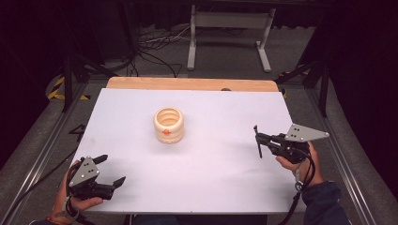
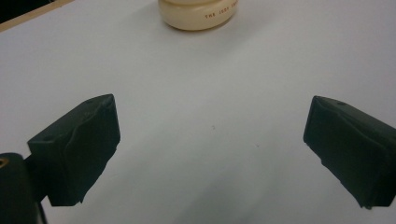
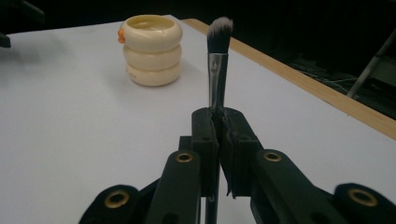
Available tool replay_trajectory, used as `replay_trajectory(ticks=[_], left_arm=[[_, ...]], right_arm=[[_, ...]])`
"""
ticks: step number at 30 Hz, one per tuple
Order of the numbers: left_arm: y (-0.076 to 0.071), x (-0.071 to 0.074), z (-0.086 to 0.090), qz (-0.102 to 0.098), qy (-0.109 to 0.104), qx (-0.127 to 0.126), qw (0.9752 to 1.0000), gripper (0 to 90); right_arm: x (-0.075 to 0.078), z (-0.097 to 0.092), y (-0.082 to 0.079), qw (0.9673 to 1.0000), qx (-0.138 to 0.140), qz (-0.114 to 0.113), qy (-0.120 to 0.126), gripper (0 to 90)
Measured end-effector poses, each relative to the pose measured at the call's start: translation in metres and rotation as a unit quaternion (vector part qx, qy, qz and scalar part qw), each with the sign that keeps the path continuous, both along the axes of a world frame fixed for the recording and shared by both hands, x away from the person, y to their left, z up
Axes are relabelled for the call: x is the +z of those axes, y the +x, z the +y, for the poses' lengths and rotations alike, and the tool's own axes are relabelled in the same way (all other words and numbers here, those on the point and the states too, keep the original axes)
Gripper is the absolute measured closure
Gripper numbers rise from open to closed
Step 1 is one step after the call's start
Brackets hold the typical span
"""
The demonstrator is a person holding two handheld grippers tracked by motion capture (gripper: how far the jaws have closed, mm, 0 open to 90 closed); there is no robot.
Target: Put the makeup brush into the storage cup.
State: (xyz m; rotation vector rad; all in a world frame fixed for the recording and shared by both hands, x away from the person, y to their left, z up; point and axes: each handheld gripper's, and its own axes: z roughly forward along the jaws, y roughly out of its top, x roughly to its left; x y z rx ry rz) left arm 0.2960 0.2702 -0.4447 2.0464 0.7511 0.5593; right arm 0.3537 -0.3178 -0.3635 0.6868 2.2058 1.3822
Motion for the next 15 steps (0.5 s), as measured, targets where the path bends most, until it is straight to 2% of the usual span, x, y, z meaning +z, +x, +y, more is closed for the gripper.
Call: replay_trajectory(ticks=[8, 15], left_arm=[[0.0, 0.0, 0.0, 0.0, 0.0, 0.0, 1.0, 4.4], [0.0, 0.0, 0.0, 0.0, 0.0, 0.0, 1.0, 4.4]], right_arm=[[-0.004, 0.006, -0.001, 0.9996, -0.01, -0.004, 0.025, 85.0], [-0.003, 0.011, -0.003, 0.9987, -0.014, -0.018, 0.045, 84.9]])
